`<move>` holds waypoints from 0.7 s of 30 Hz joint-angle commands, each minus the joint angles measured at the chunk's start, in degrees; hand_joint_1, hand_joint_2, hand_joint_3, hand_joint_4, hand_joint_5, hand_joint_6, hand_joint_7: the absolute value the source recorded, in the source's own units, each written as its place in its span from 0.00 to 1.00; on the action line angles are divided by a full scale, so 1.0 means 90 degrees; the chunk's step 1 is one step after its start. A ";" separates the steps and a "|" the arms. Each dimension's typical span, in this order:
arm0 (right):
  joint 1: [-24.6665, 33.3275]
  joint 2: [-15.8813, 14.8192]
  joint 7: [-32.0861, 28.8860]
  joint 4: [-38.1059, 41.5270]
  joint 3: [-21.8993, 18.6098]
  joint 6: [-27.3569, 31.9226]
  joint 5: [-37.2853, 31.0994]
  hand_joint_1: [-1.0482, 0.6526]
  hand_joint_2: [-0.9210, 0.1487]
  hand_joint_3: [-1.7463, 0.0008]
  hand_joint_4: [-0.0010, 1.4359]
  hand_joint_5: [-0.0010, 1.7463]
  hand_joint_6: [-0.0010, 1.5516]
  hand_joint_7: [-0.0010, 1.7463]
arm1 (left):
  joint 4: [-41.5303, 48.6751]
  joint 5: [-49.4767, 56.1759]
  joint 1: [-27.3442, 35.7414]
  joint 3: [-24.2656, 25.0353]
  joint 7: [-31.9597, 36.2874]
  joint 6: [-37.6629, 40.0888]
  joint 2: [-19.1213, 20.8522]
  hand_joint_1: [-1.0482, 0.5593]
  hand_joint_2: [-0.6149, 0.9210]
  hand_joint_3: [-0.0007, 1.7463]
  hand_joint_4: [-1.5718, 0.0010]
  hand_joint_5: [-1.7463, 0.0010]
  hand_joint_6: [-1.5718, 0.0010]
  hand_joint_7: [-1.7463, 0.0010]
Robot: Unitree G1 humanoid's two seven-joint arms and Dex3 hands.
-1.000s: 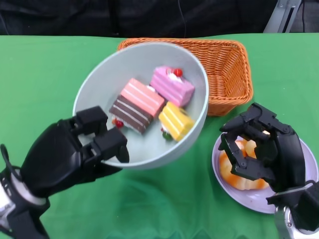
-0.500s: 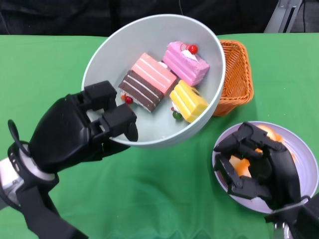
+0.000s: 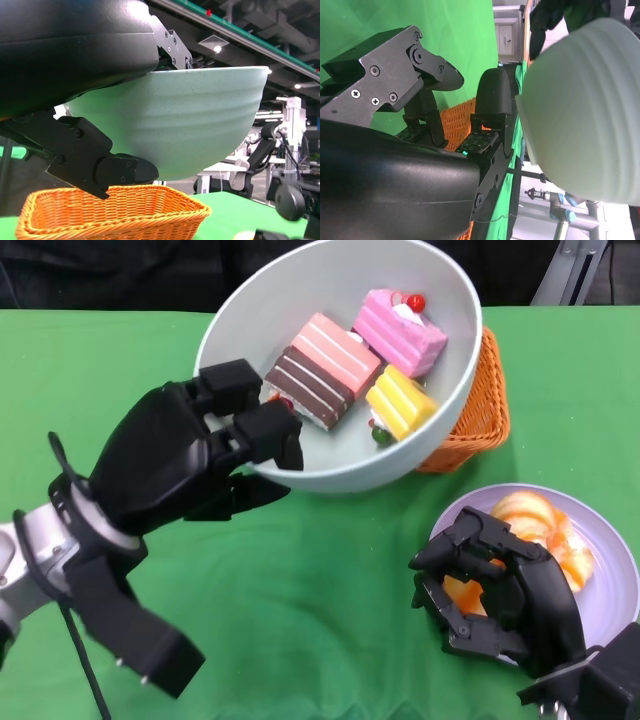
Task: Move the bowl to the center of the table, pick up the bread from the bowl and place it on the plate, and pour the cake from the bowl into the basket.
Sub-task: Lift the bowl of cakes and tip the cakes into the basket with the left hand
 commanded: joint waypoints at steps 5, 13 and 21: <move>0.0099 -0.0003 -0.0090 0.0036 0.0035 -0.0111 -0.0181 0.60 0.42 0.38 0.49 0.92 0.44 0.74 | 0.0608 -0.0645 -0.0468 0.0104 -0.0516 -0.0066 -0.0383 0.55 0.89 0.43 0.59 0.00 0.63 0.10; 0.0104 0.0024 -0.0054 0.0083 0.0068 -0.0100 -0.0145 0.60 0.43 0.37 0.50 0.92 0.44 0.74 | 0.1206 -0.0927 -0.0794 0.0088 -0.0777 -0.0152 -0.0733 0.55 0.89 0.49 0.57 0.03 0.60 0.16; 0.0099 0.0042 -0.0194 0.0135 0.0126 -0.0067 -0.0289 0.58 0.45 0.36 0.49 0.92 0.44 0.74 | 0.1759 -0.1067 -0.1091 0.0130 -0.0907 -0.0271 -0.0922 0.56 0.85 0.55 0.60 0.00 0.64 0.08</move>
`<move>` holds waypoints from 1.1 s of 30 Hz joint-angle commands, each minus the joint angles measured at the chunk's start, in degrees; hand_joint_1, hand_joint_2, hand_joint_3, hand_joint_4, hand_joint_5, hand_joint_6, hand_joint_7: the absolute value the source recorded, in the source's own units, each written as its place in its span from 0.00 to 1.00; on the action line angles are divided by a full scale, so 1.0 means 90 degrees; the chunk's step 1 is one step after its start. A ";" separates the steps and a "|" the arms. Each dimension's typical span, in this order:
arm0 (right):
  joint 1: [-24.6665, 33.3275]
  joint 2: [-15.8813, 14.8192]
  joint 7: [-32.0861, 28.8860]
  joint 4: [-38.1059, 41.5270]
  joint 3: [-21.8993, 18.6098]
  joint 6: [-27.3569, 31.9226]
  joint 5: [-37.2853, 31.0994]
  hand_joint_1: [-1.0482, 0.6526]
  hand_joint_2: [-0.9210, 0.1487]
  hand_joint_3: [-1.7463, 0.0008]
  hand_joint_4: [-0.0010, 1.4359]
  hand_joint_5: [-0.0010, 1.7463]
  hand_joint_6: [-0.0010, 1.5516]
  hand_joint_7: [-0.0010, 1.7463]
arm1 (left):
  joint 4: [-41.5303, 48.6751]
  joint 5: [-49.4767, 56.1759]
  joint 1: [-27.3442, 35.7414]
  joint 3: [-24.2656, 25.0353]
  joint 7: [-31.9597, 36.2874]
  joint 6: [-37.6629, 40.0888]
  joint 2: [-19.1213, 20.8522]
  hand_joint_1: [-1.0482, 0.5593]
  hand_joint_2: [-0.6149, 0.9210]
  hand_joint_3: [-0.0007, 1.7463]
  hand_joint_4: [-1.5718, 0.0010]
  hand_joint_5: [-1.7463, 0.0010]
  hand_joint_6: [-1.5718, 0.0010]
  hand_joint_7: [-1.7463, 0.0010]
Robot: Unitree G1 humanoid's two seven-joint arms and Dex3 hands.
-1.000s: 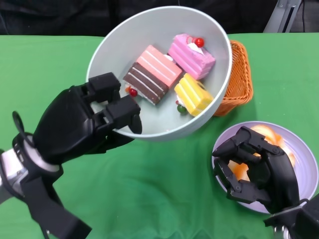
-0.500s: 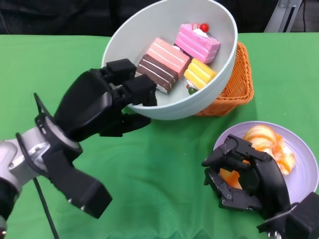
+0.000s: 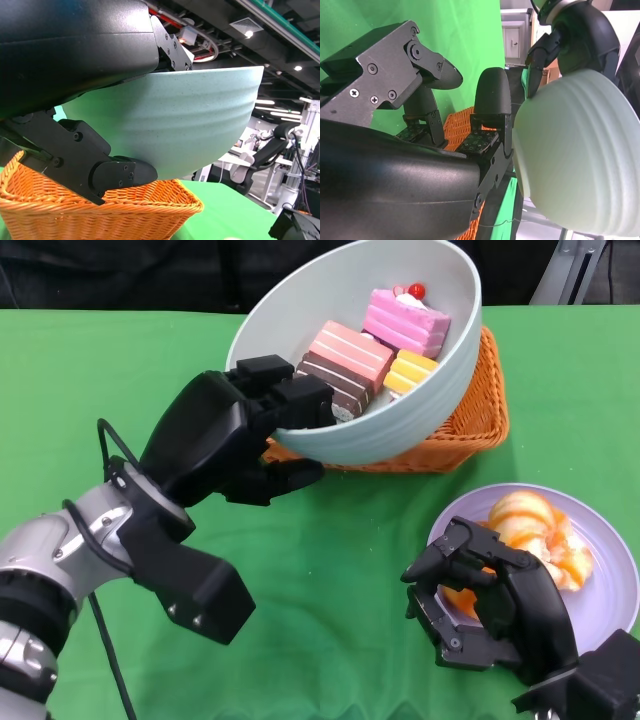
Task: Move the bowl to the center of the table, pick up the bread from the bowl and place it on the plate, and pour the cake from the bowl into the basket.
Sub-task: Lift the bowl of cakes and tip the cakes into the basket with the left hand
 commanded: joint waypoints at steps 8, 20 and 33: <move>0.0051 -0.0031 0.0026 0.0086 0.0042 0.0024 0.0038 0.59 0.42 0.39 0.46 0.94 0.43 0.74 | 0.0239 -0.0128 -0.0536 0.0033 0.0087 -0.0174 -0.0071 0.55 0.84 0.55 0.60 0.00 0.66 0.06; 0.0014 -0.0063 0.0042 0.0213 0.0052 0.0008 -0.0030 0.57 0.40 0.42 0.46 0.93 0.44 0.74 | 0.0841 -0.1367 -0.0907 0.0315 -0.1063 -0.0397 -0.0719 0.57 0.83 0.57 0.61 0.00 0.61 0.12; 0.0007 -0.0005 0.0242 0.0364 0.0048 0.0061 0.0102 0.56 0.37 0.46 0.49 0.95 0.45 0.72 | 0.0870 -0.3421 -0.0828 0.1033 -0.3624 0.0064 -0.1595 0.61 0.79 0.61 0.64 0.00 0.60 0.10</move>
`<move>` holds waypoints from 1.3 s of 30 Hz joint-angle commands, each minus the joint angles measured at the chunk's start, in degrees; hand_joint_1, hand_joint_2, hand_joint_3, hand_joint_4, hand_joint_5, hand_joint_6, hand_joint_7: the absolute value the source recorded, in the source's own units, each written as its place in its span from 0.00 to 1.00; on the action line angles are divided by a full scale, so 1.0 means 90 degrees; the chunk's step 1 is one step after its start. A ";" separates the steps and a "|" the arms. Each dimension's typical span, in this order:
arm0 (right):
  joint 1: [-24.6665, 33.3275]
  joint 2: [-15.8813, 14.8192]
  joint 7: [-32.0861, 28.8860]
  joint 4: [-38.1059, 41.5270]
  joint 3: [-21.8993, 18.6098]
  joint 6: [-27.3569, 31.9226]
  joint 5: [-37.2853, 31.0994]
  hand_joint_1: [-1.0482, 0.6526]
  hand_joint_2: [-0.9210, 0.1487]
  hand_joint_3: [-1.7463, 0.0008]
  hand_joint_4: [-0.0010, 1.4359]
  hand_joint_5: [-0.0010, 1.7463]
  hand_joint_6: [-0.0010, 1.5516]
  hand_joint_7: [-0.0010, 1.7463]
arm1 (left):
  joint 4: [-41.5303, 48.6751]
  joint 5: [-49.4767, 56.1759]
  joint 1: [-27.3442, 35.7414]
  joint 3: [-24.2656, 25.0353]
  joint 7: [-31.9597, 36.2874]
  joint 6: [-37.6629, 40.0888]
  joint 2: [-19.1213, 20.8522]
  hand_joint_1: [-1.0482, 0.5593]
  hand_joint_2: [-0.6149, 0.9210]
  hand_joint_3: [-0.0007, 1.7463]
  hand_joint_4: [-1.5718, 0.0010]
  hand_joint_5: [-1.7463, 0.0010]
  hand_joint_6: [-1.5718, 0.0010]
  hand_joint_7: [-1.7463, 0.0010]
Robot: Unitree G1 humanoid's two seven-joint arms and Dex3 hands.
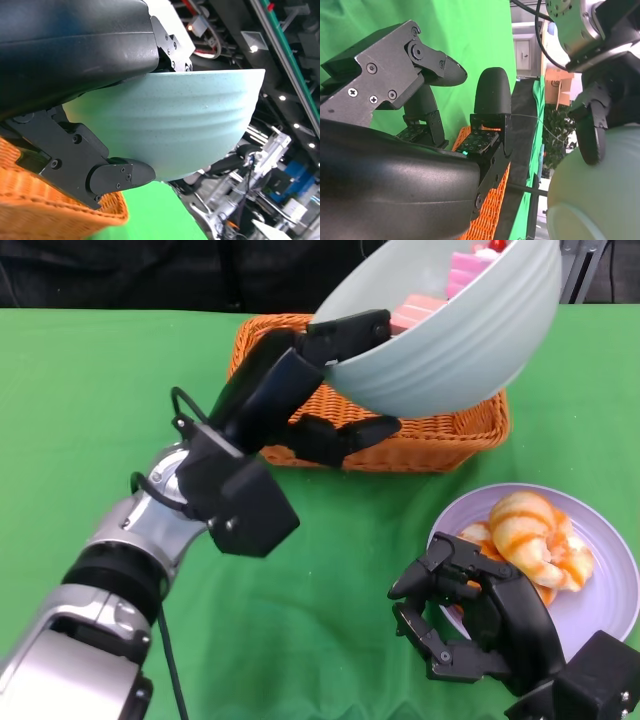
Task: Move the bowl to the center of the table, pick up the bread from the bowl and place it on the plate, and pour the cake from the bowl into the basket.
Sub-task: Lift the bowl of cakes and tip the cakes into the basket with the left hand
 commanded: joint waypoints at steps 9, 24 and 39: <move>-0.0019 0.0005 0.0092 0.0204 -0.0044 -0.0223 0.0132 0.58 0.36 0.46 0.49 0.94 0.45 0.72 | -0.0047 -0.0981 -0.0137 0.0632 -0.1228 0.0541 -0.0338 0.63 0.79 0.61 0.64 0.00 0.59 0.09; -0.0094 0.0015 0.0052 0.0365 -0.0065 -0.0304 0.0092 0.58 0.38 0.45 0.51 0.95 0.46 0.73 | -0.0076 -0.2016 -0.0196 0.1439 -0.2343 0.1995 -0.0773 0.60 0.84 0.53 0.62 0.01 0.52 0.17; -0.0140 0.0041 0.0100 0.0537 -0.0040 -0.0460 0.0126 0.58 0.39 0.42 0.50 0.95 0.45 0.74 | -0.0138 -0.2837 -0.0393 0.2136 -0.3062 0.3357 -0.1007 0.60 0.81 0.55 0.51 0.08 0.48 0.16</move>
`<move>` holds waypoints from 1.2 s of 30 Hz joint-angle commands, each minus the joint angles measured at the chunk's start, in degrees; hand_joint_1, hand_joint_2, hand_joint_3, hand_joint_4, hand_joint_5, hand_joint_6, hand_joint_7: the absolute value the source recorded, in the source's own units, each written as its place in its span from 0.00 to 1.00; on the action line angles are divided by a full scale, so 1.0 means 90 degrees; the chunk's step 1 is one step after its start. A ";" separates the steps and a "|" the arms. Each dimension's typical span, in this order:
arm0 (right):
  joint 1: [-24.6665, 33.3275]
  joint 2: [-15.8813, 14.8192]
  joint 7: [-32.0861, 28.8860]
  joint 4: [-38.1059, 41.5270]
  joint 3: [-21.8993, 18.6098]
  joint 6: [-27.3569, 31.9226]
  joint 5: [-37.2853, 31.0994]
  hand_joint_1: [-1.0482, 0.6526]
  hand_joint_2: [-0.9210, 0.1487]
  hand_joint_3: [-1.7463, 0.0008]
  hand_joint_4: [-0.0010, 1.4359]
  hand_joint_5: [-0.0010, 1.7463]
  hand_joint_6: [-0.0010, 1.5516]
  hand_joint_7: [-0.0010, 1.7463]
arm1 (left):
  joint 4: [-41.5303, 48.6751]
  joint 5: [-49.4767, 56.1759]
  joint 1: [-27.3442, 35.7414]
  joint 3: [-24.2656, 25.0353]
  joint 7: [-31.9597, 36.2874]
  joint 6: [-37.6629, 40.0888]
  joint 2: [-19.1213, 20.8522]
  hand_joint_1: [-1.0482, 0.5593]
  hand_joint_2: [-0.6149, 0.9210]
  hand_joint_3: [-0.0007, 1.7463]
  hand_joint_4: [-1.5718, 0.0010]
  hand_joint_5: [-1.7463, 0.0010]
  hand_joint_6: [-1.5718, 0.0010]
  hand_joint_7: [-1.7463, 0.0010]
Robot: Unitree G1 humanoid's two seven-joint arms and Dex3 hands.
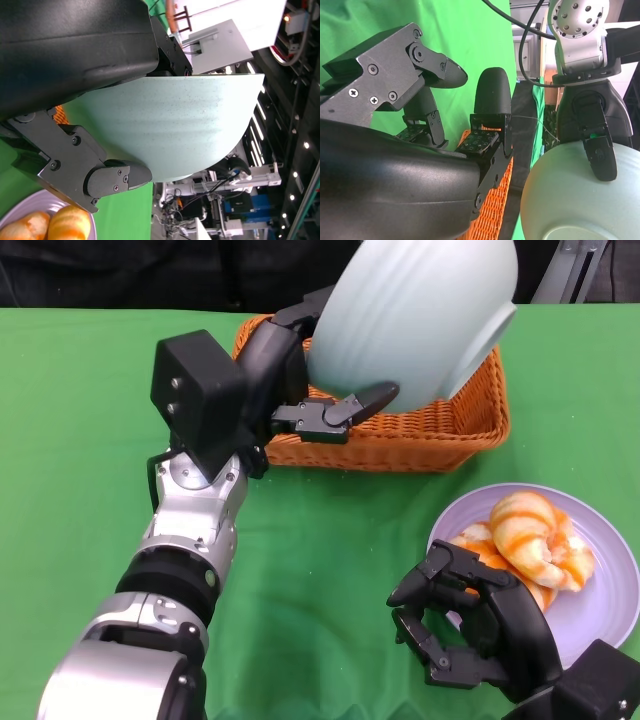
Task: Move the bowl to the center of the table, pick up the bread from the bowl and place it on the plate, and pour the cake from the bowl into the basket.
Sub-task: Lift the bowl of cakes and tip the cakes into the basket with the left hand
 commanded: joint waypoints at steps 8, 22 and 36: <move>-0.0018 0.0045 -0.0091 0.0064 0.0003 -0.0059 -0.0035 0.57 0.39 0.43 0.52 0.96 0.45 0.73 | -0.0136 -0.0552 -0.0439 0.0434 -0.0600 0.0935 0.0063 0.61 0.76 0.62 0.49 0.12 0.47 0.18; -0.0030 0.0050 0.0134 0.0040 -0.0013 0.0032 0.0141 0.58 0.35 0.46 0.51 0.94 0.46 0.72 | -0.0480 -0.1502 -0.0663 0.1021 -0.1126 0.3119 -0.0006 0.61 0.72 0.69 0.45 0.14 0.41 0.24; 0.0020 0.0067 0.0094 -0.0014 -0.0007 0.0081 0.0109 0.58 0.35 0.47 0.52 0.93 0.46 0.72 | -0.0779 -0.1841 -0.0674 0.1225 -0.1126 0.4103 -0.0007 0.61 0.75 0.65 0.47 0.15 0.43 0.24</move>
